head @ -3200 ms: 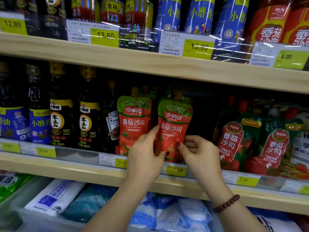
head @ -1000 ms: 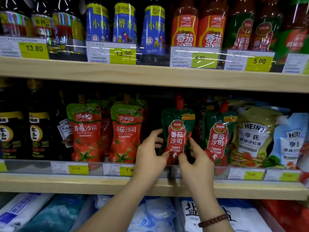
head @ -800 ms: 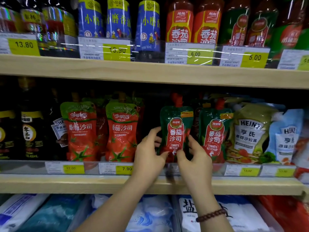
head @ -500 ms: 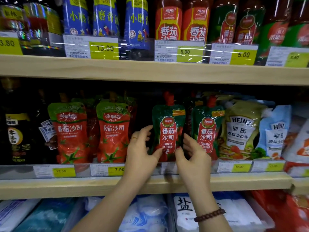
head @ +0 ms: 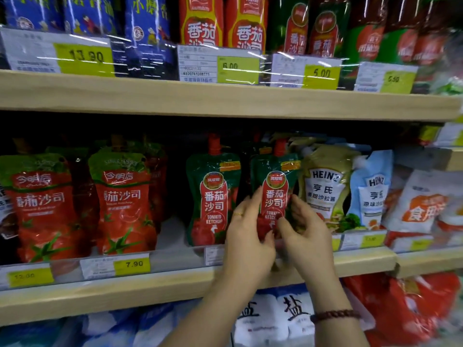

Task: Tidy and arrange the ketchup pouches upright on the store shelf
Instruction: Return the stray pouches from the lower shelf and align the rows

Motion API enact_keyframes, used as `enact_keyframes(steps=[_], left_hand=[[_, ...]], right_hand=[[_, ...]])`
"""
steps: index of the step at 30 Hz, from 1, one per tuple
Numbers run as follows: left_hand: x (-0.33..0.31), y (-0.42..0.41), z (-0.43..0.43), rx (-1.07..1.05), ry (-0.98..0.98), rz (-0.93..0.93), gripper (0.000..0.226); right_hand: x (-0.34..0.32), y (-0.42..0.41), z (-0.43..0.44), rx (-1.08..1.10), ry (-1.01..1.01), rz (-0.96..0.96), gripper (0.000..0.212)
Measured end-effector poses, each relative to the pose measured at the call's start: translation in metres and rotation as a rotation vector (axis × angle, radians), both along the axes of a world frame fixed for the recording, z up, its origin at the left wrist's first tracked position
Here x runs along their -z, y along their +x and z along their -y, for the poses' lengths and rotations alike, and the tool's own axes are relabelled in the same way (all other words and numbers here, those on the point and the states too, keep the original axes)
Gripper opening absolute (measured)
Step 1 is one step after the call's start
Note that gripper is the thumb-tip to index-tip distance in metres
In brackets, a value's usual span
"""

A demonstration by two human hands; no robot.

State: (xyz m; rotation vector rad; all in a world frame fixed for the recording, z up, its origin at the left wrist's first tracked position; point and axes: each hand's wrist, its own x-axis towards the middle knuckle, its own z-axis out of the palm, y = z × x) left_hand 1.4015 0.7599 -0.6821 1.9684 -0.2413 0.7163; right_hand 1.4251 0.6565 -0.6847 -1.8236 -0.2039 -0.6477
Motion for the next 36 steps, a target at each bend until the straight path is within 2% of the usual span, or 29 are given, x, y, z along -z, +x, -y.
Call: enact_keyframes(steps=[3, 12, 36], left_hand=[[0.001, 0.007, 0.003, -0.056, 0.025, 0.002, 0.081], [0.005, 0.018, 0.013, -0.041, 0.010, -0.001, 0.083], [0.004, 0.010, -0.004, 0.029, 0.018, 0.023, 0.071]], right_hand=[[0.002, 0.003, 0.004, -0.011, -0.007, -0.003, 0.050], [0.005, 0.011, 0.011, 0.101, -0.105, 0.030, 0.053], [0.004, 0.004, 0.004, 0.070, -0.030, 0.002, 0.054]])
